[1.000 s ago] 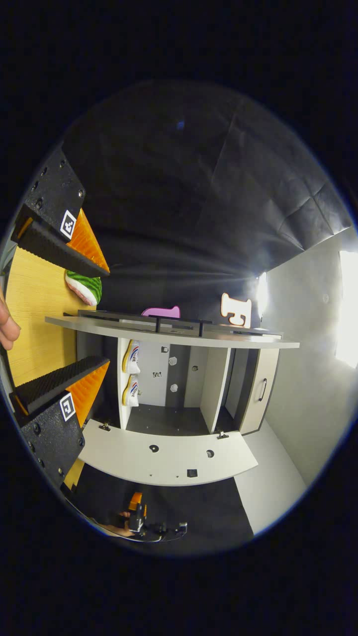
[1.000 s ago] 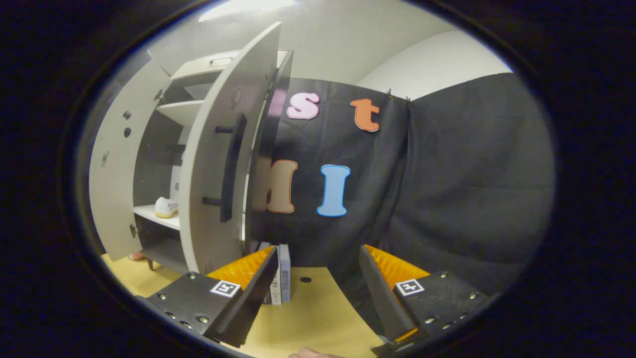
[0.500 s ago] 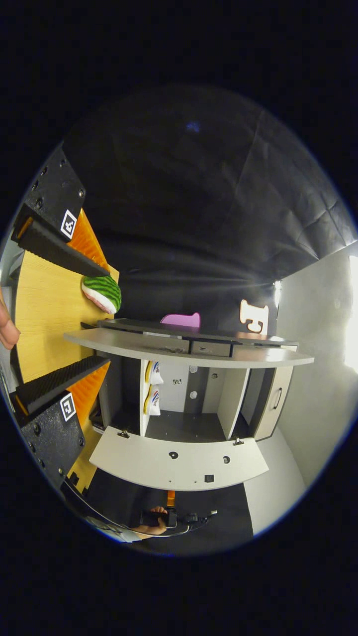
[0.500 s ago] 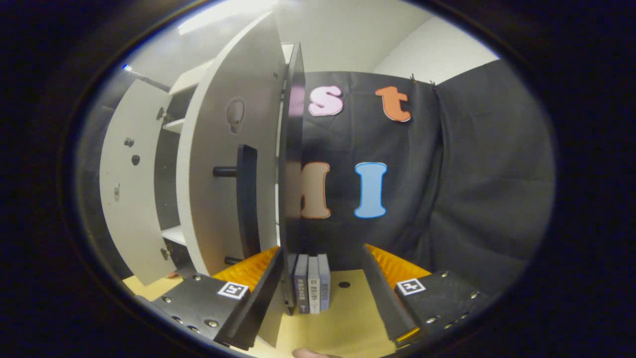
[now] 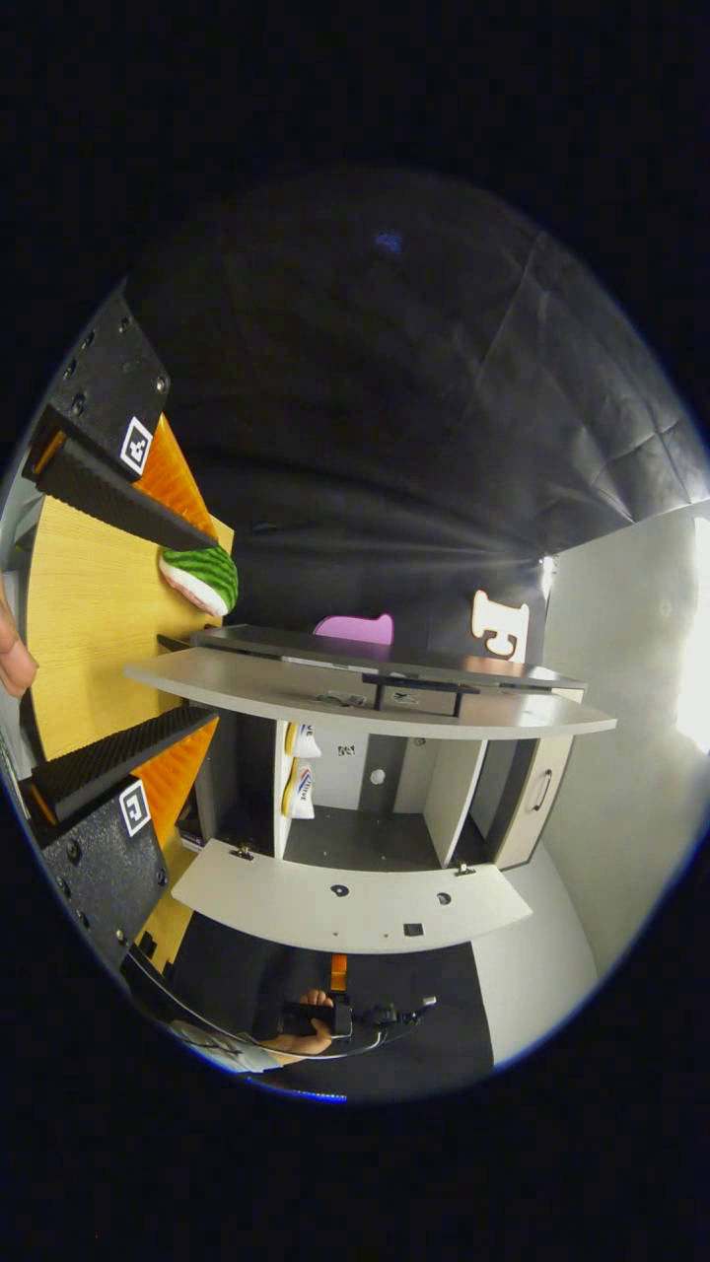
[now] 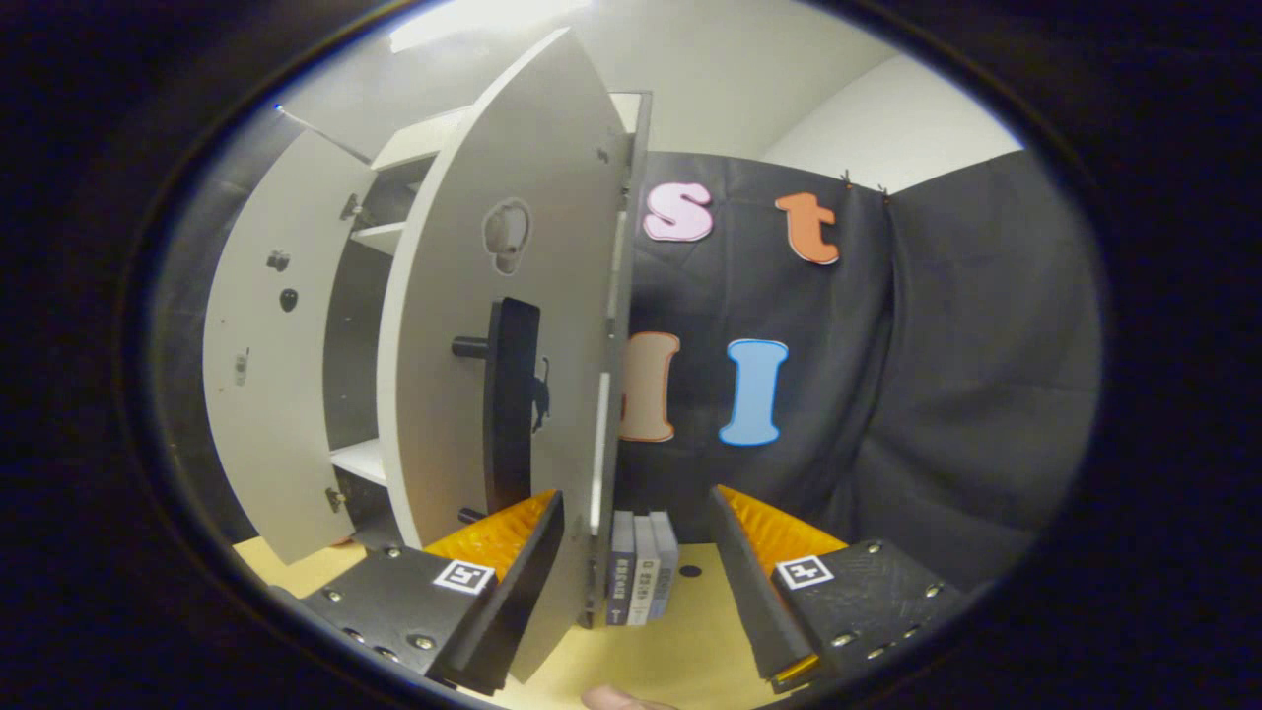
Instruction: Grab one shoe with the right hand and put it into the shoe cabinet, grab the other shoe with the left hand and put it into the shoe cabinet; then close the right door with the right hand and the left door with the left hand.
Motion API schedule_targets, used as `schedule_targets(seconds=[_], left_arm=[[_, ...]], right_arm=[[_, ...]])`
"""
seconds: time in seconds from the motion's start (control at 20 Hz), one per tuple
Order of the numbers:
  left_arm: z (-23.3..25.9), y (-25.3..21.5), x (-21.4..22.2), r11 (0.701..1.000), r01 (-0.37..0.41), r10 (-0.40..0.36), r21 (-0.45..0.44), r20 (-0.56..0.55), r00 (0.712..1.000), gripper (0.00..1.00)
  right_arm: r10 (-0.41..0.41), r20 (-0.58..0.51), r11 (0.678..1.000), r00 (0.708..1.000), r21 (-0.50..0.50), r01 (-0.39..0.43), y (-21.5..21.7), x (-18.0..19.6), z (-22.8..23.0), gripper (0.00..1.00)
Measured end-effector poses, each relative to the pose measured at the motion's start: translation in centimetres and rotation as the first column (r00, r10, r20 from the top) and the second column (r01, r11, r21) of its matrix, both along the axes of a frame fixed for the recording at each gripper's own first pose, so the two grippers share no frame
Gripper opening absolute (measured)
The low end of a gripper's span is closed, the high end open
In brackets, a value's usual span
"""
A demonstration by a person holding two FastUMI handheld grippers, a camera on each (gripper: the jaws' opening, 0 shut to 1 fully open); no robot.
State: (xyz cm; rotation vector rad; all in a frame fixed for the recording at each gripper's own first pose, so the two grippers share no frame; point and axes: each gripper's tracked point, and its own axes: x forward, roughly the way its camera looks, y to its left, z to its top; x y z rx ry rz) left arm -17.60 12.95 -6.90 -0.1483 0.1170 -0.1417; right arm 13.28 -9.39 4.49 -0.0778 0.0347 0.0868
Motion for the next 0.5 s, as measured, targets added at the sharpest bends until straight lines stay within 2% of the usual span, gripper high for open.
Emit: schedule_targets(seconds=[0.1,0.2,0.25,0.3,0.35,0.4,0.5], left_arm=[[0.6,0.1,0.6,1.000,-0.012,0.012,0.011,0.013,1.000,0.93],[1.1,0.1,0.7,1.000,-0.021,0.021,0.017,0.020,1.000,0.96],[1.2,0.2,0.8,0.999,-0.029,0.029,0.017,0.021,0.999,0.96],[1.5,0.4,1.0,0.999,-0.033,0.033,0.021,0.023,0.999,0.96],[1.6,0.6,1.2,0.999,-0.041,0.040,0.026,0.027,0.999,0.96],[1.6,0.7,1.0,0.998,-0.051,0.050,0.034,0.023,0.998,0.96],[1.1,1.4,1.4,0.995,-0.074,0.073,0.064,0.007,0.997,0.96]], right_arm=[[0.021,0.016,1.000,1.000,0.000,-0.021,2.9,0.3,0.0,0.87],[0.052,0.038,0.998,0.998,0.029,-0.054,6.2,0.5,0.0,0.89],[0.113,0.053,0.991,0.992,0.072,-0.117,8.5,0.0,0.3,0.89],[0.215,0.068,0.964,0.974,0.142,-0.223,11.8,-0.7,0.8,0.88],[0.275,0.081,0.942,0.958,0.176,-0.285,14.4,-1.7,1.0,0.91],[0.269,0.107,0.944,0.957,0.170,-0.284,15.2,-2.3,0.7,0.99],[0.197,0.175,0.969,0.965,0.112,-0.218,13.7,-4.1,1.6,0.97]])
